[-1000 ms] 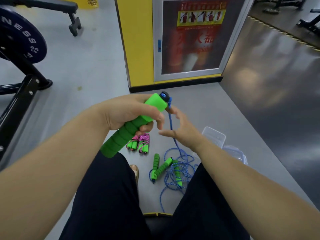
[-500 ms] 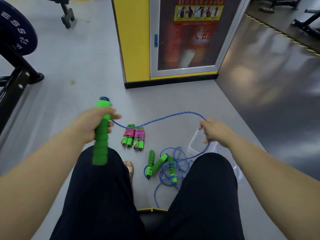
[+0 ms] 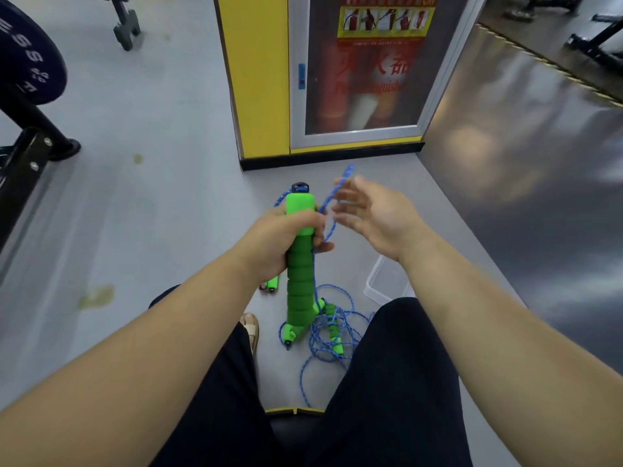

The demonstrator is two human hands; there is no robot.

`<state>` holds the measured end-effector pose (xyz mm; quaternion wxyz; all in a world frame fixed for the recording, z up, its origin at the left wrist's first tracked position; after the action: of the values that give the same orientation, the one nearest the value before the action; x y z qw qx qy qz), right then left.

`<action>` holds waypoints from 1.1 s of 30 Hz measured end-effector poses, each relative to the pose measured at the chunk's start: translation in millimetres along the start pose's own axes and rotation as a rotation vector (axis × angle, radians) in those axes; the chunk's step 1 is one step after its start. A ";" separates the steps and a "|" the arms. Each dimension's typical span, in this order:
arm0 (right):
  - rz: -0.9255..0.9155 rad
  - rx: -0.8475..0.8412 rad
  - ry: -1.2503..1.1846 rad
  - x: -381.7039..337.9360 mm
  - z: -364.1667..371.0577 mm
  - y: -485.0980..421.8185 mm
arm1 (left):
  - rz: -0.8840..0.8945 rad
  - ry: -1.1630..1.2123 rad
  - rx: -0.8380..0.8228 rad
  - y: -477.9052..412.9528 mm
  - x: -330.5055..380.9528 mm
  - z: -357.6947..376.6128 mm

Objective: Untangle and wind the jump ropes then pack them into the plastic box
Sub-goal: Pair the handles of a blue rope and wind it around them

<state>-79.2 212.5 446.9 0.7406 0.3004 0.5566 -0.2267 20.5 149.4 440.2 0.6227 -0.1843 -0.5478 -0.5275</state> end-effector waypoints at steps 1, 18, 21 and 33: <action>0.017 -0.024 0.018 15.3 -0.2 3.9 | 0.009 0.047 0.010 -1.2 3.4 -2.1; 0.163 -0.047 1.005 64.7 -99.6 12.0 | -0.147 -0.400 0.319 10.8 8.1 -101.9; -0.046 -0.169 1.026 24.0 -21.5 7.2 | -0.117 -0.400 0.116 3.1 -6.5 -43.2; 0.014 -0.327 0.914 41.1 -18.6 16.1 | 0.045 -0.121 0.101 9.7 40.7 -18.0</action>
<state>-69.9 237.0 406.8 0.4595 0.2525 0.8512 0.0240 31.2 120.0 473.2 0.6087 -0.1961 -0.6061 -0.4730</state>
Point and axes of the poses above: each hand's wrist, its own y-axis away from the middle knuckle, its own z-axis out of the palm, x = y × z, the point moved 10 cm from there along -y, towards the middle knuckle, and after that the axes turned 5 degrees about -z, right-handed, at the moved point
